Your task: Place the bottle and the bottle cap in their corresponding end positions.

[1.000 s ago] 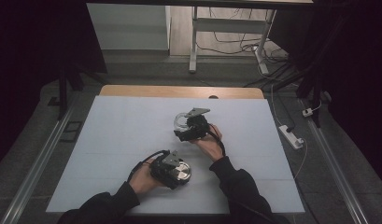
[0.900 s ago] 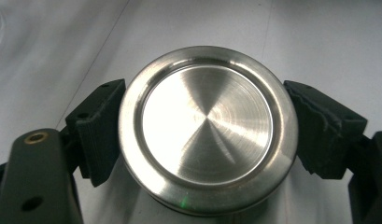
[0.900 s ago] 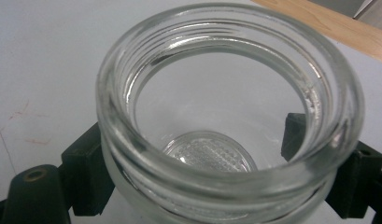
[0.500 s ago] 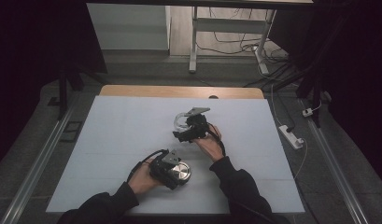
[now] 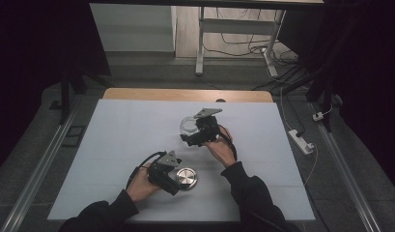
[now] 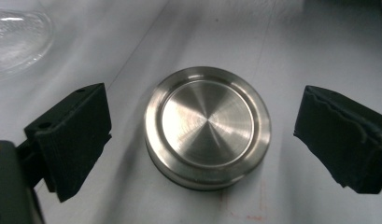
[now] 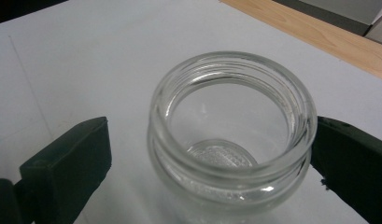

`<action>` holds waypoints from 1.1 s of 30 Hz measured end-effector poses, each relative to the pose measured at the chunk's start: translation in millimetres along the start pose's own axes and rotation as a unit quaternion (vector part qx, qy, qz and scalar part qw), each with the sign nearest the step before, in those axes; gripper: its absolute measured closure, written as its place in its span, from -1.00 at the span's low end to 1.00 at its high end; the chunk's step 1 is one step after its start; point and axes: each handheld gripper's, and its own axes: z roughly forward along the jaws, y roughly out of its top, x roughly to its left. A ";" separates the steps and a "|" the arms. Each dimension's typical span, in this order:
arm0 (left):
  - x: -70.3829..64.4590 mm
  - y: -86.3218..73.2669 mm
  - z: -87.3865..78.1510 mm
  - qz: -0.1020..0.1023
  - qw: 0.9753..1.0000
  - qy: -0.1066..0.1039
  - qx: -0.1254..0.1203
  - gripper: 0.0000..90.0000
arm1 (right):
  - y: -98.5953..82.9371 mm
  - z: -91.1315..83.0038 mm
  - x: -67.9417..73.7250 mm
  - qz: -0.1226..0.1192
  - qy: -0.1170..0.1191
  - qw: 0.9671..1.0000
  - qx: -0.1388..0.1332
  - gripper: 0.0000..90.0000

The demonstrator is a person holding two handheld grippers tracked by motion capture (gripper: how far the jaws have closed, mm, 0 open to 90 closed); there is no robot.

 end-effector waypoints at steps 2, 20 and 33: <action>0.2 -0.6 -4.0 -0.005 1.000 0.002 -0.004 -0.91 | -2.0 -2.9 2.5 -0.007 -0.004 1.000 0.002 -1.00; 3.7 -9.6 -33.6 -0.043 0.998 -0.020 -0.044 -1.00 | -14.1 -25.7 16.7 -0.024 -0.018 1.000 0.010 -1.00; 4.5 -21.9 -51.9 -0.060 0.996 -0.023 -0.055 -1.00 | -19.2 -39.3 30.3 -0.008 0.019 1.000 0.008 -1.00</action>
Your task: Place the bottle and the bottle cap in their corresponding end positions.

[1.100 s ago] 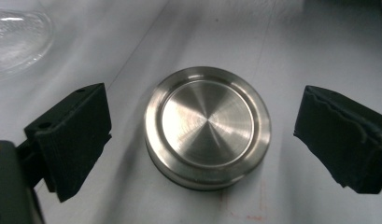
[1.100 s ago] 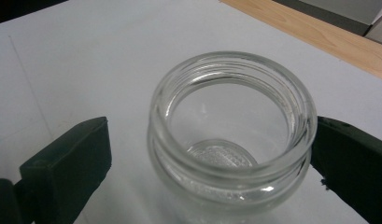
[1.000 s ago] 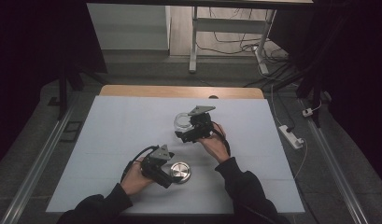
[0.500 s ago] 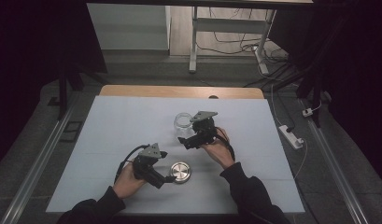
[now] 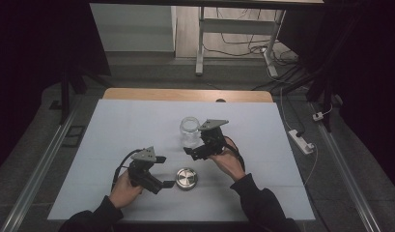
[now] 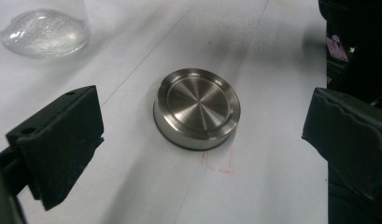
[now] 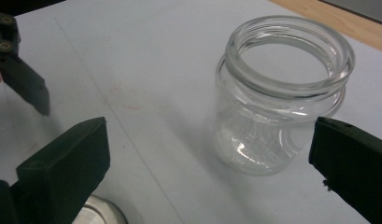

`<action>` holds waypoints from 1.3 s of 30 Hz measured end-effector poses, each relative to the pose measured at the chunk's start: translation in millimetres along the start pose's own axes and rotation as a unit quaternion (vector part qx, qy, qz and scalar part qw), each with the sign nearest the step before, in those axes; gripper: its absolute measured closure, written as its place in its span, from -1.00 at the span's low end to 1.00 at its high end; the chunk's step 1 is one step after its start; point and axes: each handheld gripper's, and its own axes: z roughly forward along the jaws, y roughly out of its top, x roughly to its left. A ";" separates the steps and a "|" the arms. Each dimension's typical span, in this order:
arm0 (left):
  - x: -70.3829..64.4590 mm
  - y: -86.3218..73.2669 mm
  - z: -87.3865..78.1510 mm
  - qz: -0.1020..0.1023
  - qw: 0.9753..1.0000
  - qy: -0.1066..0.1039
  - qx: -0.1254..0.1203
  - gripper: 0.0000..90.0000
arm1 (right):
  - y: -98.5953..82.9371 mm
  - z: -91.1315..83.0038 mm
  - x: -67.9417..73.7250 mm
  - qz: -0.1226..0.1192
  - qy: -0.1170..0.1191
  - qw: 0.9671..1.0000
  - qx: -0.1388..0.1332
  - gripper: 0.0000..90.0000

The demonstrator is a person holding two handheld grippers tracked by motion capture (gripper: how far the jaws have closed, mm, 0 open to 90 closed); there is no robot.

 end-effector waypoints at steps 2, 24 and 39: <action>-0.8 -1.8 -2.3 -0.001 1.000 0.000 0.001 -1.00 | -1.5 -2.7 1.4 0.000 0.004 1.000 -0.001 -1.00; -10.4 -30.1 -45.6 -0.021 0.999 0.040 -0.012 -1.00 | -17.5 -44.8 23.5 -0.011 -0.001 1.000 -0.020 -1.00; -13.4 -56.4 -80.5 -0.053 0.995 0.075 -0.031 -1.00 | -44.1 -77.4 25.9 0.010 -0.016 1.000 -0.020 -1.00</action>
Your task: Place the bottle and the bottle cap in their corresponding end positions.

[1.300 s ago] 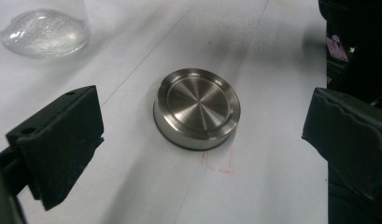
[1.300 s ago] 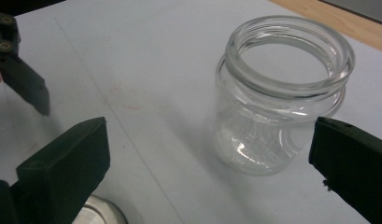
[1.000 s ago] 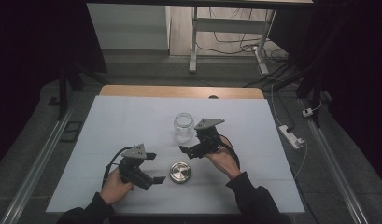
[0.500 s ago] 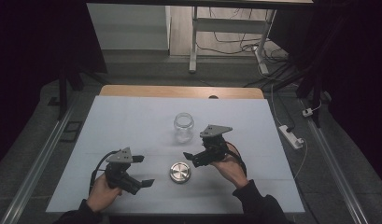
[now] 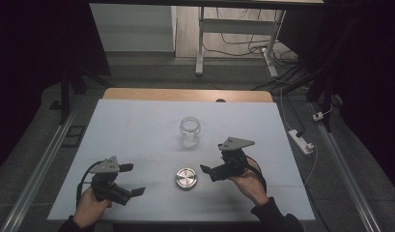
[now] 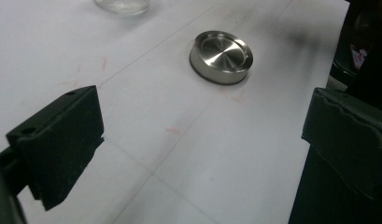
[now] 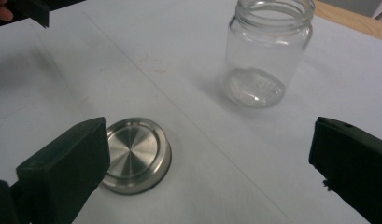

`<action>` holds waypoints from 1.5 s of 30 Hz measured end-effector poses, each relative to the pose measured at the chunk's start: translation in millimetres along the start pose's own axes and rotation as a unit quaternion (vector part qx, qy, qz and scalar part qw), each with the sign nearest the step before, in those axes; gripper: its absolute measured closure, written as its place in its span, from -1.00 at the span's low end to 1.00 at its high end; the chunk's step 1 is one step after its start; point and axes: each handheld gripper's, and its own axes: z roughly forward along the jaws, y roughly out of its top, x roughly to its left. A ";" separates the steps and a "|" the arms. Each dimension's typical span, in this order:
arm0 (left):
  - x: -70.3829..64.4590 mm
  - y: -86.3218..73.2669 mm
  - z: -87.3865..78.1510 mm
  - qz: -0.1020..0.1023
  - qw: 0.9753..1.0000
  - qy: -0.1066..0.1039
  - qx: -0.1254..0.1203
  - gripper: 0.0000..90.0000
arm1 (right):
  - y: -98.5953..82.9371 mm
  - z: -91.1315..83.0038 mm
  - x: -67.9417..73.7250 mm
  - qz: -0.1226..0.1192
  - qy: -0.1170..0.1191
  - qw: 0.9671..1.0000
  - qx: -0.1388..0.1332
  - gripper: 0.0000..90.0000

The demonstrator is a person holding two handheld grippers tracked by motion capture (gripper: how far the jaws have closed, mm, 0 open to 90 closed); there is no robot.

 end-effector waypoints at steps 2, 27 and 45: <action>0.7 -3.9 -5.2 -0.005 1.000 0.006 -0.002 -1.00 | -4.6 -5.0 0.1 0.002 -0.004 1.000 0.001 -1.00; 7.4 -47.1 -53.5 -0.059 0.995 0.078 -0.018 -1.00 | -56.0 -65.1 -6.8 0.037 -0.076 0.996 0.006 -1.00; 9.5 -68.5 -67.7 -0.085 0.989 0.119 -0.011 -1.00 | -94.0 -101.4 -8.8 0.072 -0.130 0.989 0.025 -1.00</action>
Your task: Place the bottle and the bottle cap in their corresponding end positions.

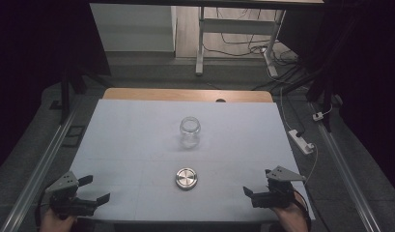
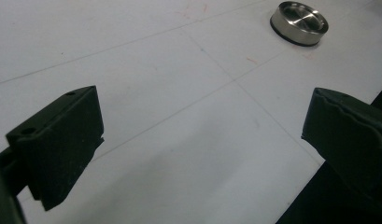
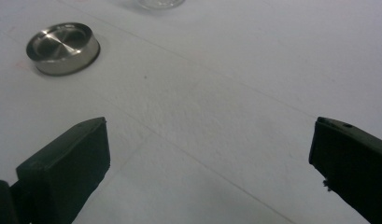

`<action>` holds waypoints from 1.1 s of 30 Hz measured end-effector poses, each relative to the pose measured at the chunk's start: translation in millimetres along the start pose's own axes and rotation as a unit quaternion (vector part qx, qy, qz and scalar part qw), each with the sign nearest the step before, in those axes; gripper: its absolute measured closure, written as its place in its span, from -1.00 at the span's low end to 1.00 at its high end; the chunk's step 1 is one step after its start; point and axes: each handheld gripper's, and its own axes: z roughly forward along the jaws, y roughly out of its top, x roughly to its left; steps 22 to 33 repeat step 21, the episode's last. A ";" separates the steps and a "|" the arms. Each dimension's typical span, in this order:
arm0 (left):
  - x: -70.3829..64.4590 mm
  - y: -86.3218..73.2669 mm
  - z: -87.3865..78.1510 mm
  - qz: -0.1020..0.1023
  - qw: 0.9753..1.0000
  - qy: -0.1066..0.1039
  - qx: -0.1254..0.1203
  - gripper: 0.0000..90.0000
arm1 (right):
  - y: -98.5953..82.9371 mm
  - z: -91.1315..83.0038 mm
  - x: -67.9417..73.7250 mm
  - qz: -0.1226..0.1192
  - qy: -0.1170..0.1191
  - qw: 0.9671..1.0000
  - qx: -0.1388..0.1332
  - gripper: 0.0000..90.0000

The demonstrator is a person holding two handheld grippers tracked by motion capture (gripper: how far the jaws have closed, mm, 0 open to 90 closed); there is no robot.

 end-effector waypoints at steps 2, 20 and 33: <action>0.6 -1.8 -0.6 -0.002 1.000 0.003 0.002 -1.00 | -3.9 -2.5 -0.9 0.005 -0.005 1.000 0.002 -1.00; -1.1 -8.1 -2.0 0.000 0.999 0.027 0.035 -1.00 | -34.8 -20.3 -9.4 0.052 -0.027 0.998 0.034 -1.00; -0.8 -7.9 -1.8 -0.002 0.999 0.026 0.035 -1.00 | -34.8 -20.1 -9.5 0.051 -0.027 0.998 0.034 -1.00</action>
